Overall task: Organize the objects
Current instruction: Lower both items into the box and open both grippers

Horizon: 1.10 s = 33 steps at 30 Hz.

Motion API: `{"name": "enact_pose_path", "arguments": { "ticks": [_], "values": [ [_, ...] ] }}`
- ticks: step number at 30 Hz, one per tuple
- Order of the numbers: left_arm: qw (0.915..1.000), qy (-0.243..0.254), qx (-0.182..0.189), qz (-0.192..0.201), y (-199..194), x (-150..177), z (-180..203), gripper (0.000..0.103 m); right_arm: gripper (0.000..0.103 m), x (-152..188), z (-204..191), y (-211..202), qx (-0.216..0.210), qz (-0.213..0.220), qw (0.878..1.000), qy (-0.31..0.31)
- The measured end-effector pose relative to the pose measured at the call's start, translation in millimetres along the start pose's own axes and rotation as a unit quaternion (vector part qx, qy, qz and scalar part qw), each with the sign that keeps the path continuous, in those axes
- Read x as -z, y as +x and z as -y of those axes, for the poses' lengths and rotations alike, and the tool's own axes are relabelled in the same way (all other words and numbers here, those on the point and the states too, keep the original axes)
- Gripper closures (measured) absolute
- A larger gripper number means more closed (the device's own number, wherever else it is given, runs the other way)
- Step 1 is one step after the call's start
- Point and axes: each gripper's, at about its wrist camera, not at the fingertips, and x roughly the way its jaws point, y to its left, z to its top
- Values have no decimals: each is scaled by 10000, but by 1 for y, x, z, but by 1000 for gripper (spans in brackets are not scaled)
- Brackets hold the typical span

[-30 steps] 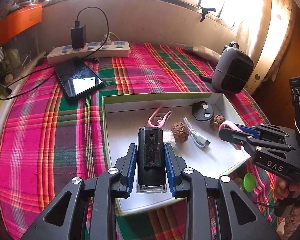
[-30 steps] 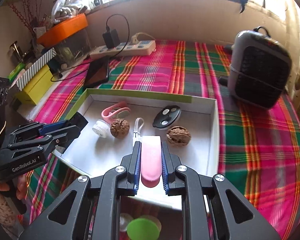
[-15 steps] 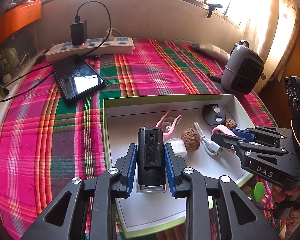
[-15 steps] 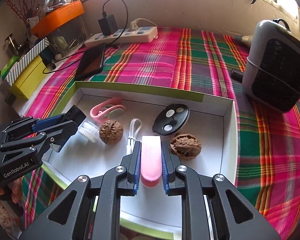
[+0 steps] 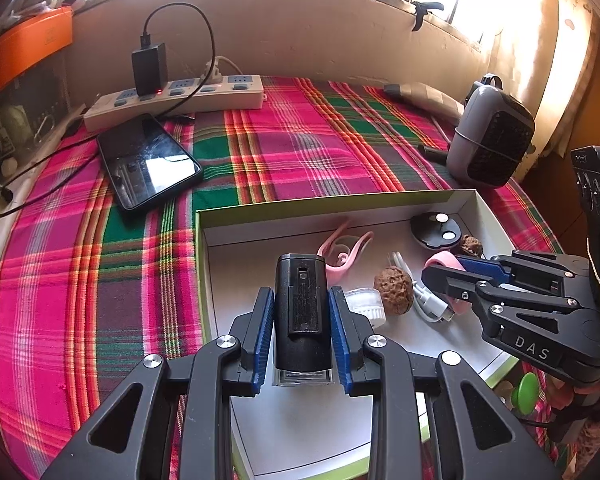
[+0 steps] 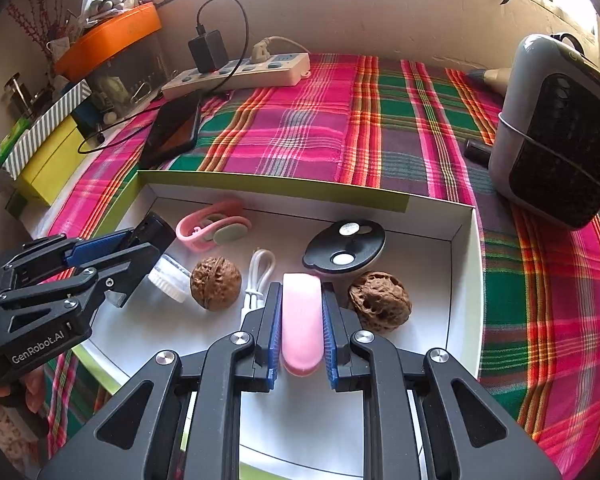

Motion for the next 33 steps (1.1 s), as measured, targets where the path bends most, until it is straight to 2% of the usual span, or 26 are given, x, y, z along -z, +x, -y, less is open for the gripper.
{"name": "enact_pose_path", "arguments": {
  "ticks": [21, 26, 28, 33],
  "values": [
    [10000, 39, -29, -17, 3, 0, 1, 78, 84, -1, 3, 1, -58, 26, 9999, 99],
    [10000, 41, -40, -14, 2, 0, 0, 77, 77, 0, 2, -2, -113, 70, 9998, 129],
    [10000, 21, -38, -9, 2, 0, -1, 77, 70, 1, 1, -3, -153, 110, 9997, 140],
    [10000, 6, -82, 14, -3, 3, -3, 77, 69, 3, -3, -7, -129, 163, 9997, 125]
  ]
}}
